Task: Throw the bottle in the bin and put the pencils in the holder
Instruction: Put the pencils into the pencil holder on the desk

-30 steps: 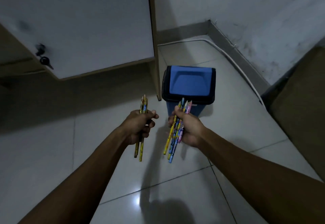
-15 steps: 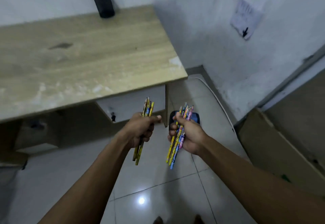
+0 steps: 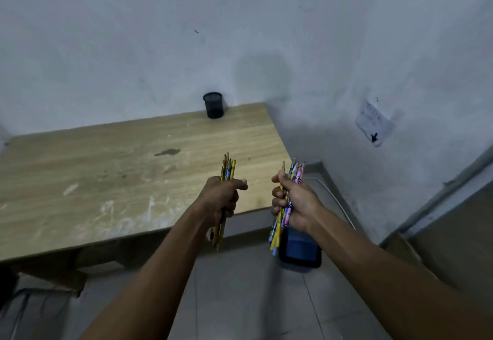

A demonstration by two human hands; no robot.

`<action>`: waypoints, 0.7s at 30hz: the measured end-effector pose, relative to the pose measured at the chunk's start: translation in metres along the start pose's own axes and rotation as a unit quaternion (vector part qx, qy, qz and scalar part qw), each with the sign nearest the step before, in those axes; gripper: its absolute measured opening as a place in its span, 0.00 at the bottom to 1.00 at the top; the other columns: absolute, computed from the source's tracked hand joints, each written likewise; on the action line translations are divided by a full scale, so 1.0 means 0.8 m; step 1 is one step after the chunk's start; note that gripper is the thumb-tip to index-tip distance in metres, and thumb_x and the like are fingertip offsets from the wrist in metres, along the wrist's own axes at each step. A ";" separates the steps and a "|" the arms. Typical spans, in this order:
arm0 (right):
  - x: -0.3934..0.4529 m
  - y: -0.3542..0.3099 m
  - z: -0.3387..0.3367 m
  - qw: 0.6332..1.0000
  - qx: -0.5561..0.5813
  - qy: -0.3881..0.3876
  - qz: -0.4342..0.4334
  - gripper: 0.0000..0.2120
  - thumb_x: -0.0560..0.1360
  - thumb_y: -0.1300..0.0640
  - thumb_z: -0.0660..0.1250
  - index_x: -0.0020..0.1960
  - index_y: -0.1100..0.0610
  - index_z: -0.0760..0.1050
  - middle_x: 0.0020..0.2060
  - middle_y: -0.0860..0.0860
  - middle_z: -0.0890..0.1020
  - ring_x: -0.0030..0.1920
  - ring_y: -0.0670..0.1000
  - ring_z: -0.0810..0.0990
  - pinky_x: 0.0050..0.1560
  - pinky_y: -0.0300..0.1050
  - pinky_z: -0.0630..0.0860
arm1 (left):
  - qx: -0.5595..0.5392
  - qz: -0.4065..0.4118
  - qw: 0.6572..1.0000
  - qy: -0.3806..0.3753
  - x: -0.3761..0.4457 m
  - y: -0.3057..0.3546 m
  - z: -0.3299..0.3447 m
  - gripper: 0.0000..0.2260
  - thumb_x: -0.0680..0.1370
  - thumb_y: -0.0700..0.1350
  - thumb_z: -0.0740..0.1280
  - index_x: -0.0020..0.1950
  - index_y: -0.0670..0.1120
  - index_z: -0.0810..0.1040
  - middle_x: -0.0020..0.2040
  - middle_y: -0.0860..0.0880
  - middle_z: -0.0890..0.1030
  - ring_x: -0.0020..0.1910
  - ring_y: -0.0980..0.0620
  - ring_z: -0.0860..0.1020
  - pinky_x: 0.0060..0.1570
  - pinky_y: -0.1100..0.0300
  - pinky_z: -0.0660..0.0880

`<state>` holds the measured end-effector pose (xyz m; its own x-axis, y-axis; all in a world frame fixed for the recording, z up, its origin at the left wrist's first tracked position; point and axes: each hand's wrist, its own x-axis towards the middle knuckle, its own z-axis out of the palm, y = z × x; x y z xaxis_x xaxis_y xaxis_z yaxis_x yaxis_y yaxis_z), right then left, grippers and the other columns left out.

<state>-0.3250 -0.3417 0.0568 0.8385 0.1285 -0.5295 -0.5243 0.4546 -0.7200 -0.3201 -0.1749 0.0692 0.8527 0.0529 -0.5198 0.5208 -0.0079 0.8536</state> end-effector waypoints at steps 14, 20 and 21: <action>0.136 -0.079 0.129 0.996 0.066 0.056 -0.012 0.21 0.75 0.47 0.70 0.31 0.53 0.63 0.18 0.47 0.62 0.15 0.45 0.57 0.18 0.36 0.59 | -0.046 0.048 0.995 0.068 0.115 0.100 -0.093 0.07 0.77 0.42 0.66 0.50 0.38 0.78 0.23 0.51 0.61 0.19 0.55 0.57 0.23 0.65 0.55; 0.253 -0.127 0.183 0.995 0.078 0.055 0.015 0.23 0.76 0.46 0.68 0.30 0.53 0.62 0.18 0.47 0.62 0.16 0.46 0.57 0.22 0.36 0.59 | -0.088 0.058 0.990 0.095 0.221 0.161 -0.129 0.15 0.80 0.52 0.62 0.47 0.39 0.78 0.22 0.52 0.59 0.20 0.54 0.57 0.25 0.62 0.56; 0.270 -0.133 0.192 0.995 0.077 0.056 0.018 0.23 0.76 0.46 0.67 0.30 0.53 0.62 0.18 0.47 0.62 0.16 0.46 0.57 0.22 0.37 0.60 | -0.089 0.058 0.989 0.101 0.238 0.172 -0.134 0.17 0.80 0.53 0.62 0.47 0.39 0.78 0.22 0.52 0.59 0.20 0.54 0.57 0.25 0.62 0.56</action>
<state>-0.0651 -0.2274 0.0881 0.7932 0.0526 -0.6067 -0.5178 0.5826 -0.6265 -0.0907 -0.0588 0.0912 0.8713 0.2610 -0.4156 0.3890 0.1493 0.9091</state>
